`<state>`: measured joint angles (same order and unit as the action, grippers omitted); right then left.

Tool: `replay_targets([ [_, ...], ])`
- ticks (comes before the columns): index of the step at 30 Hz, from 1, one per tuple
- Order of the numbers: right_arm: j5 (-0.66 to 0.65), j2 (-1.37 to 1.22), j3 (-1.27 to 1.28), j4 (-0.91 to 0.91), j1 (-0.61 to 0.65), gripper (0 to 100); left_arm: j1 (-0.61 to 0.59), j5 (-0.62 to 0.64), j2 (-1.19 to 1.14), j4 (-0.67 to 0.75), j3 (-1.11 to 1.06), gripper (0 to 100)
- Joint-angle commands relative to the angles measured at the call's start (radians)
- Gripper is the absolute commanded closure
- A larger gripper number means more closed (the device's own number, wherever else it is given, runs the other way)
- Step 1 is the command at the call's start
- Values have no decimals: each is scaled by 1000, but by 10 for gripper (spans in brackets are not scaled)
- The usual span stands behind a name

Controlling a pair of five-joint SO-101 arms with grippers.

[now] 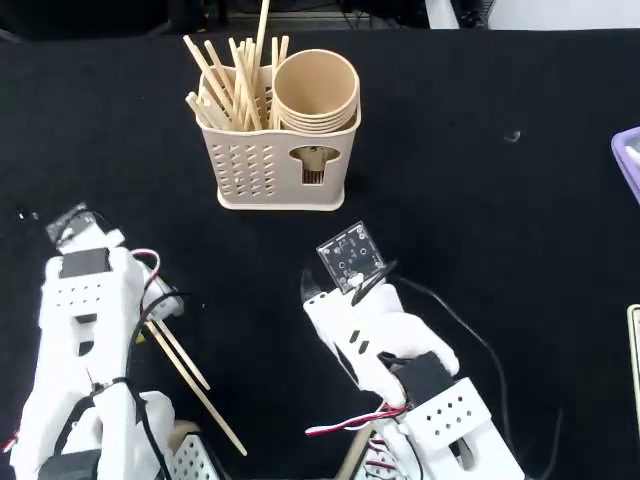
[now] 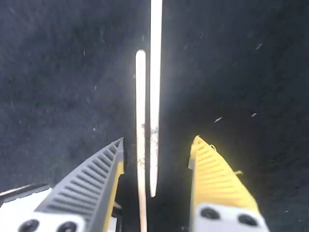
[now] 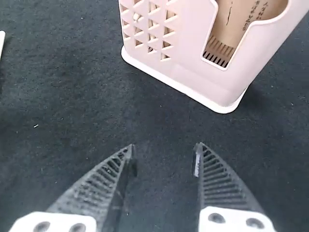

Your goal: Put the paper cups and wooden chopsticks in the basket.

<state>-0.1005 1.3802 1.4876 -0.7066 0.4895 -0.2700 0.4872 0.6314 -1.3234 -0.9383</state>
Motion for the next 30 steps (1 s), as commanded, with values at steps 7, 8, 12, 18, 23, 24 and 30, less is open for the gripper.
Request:
replay_targets([
  [7,-9,24,-7,26,-12,801,-7,17,-2,264,-211,777],
  [8,-9,24,-7,26,-12,801,-10,17,-2,310,-239,777],
  [12,-9,24,-7,26,-12,801,-10,44,0,446,-323,834],
  [18,-11,24,-7,26,-12,801,-4,-21,0,479,-311,959],
  [23,-11,24,-7,26,-12,801,-5,-21,0,489,-312,970],
  [24,-11,24,-7,26,-12,801,-7,-21,0,489,-309,970],
  [30,-11,24,-7,26,-12,801,-42,-18,11,534,-209,970],
])
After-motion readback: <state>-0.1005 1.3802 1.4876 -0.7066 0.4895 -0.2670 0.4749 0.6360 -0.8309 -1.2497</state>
